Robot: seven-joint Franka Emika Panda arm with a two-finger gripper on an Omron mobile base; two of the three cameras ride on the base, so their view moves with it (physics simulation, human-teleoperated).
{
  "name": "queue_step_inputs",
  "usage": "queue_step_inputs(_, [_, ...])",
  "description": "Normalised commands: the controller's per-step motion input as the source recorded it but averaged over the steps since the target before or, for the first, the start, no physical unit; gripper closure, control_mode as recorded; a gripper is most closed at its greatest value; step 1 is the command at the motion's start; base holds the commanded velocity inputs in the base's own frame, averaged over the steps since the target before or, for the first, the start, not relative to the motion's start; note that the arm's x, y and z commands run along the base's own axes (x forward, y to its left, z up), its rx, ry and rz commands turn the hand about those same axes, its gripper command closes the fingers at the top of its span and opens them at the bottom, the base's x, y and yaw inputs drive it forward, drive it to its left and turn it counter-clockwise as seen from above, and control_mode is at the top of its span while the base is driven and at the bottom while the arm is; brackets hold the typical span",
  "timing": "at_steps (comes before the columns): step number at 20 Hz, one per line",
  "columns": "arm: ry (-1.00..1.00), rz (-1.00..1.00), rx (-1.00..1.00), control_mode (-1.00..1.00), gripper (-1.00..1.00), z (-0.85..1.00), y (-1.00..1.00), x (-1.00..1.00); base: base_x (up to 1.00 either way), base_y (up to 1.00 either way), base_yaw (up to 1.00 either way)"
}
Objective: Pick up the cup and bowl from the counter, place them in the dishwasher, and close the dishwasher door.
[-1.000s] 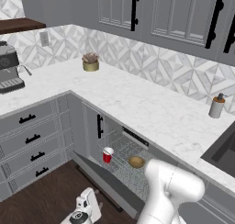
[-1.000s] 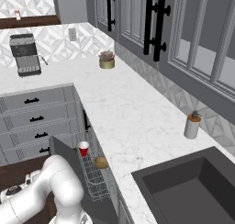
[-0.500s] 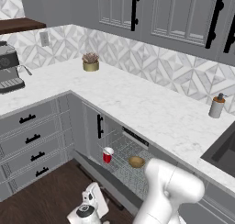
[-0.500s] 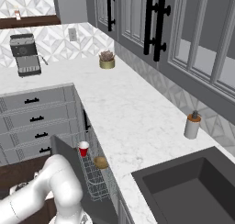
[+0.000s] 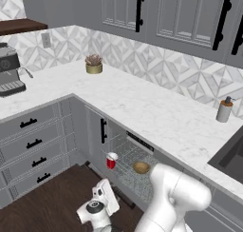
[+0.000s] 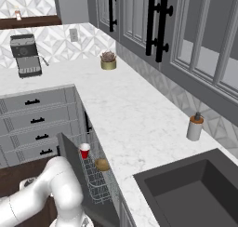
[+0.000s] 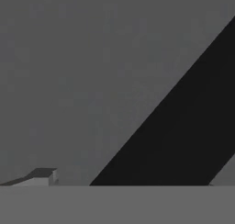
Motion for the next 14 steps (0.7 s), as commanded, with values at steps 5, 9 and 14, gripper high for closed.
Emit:
queue_step_inputs(5, [0.00,-0.19,-0.16,-1.00,-1.00,0.00,-1.00,1.00,0.00,0.00,0.00])
queue_step_inputs(9, [0.00,-0.19,-0.17,-1.00,-1.00,0.00,-1.00,1.00,0.00,0.00,0.00])
queue_step_inputs(14, [-0.11,-0.17,-0.30,-1.00,-1.00,0.00,-0.99,1.00,0.00,0.00,0.00])
